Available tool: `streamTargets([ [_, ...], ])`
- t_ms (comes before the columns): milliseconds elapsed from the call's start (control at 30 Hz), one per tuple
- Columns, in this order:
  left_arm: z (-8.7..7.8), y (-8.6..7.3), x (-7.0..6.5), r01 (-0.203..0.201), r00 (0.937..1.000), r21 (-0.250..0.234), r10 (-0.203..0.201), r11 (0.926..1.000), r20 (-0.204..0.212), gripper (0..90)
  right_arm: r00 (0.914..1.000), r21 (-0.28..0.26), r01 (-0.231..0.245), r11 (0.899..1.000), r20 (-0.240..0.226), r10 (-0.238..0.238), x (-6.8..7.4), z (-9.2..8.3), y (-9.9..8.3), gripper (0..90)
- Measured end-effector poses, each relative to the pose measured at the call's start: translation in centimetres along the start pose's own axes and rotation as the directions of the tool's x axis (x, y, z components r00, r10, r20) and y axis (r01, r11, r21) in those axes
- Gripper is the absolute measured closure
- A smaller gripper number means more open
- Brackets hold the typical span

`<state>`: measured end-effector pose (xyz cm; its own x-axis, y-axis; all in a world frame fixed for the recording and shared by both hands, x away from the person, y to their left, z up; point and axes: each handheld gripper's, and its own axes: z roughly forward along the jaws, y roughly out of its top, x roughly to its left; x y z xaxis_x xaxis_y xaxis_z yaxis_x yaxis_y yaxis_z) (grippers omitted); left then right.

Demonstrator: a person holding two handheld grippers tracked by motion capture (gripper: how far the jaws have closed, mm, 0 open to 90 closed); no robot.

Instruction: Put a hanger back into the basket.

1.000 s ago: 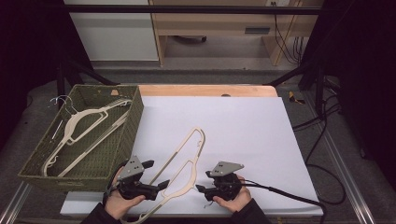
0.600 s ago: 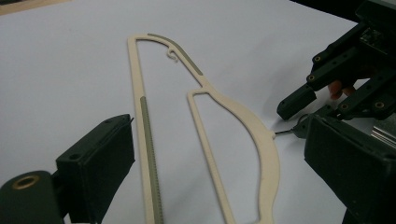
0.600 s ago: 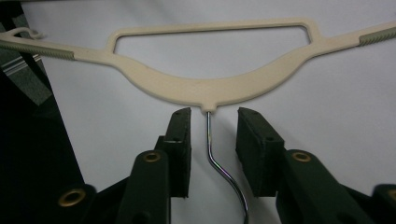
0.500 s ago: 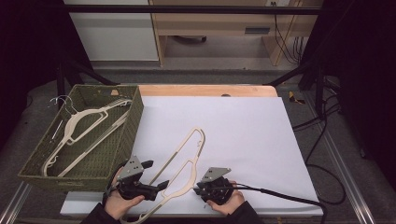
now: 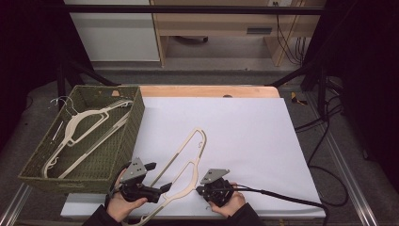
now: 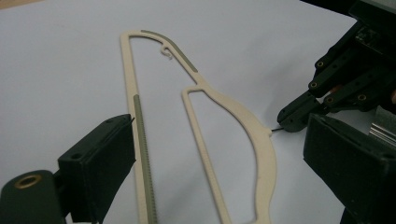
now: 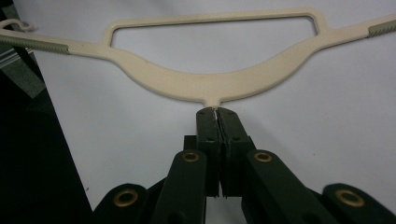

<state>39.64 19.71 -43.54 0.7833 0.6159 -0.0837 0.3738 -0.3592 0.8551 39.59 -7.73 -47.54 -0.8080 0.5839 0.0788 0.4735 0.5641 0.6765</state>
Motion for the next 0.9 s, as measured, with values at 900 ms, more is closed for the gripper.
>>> streamTargets([
  [900,5.8,1.2,-3.4,-0.128,0.9872,0.292,0.094,0.9477,0.129,35.7,0.9995,-0.033,-0.021,0.999,-0.023,0.021,-0.6,-2.4,1.5,89.5],
])
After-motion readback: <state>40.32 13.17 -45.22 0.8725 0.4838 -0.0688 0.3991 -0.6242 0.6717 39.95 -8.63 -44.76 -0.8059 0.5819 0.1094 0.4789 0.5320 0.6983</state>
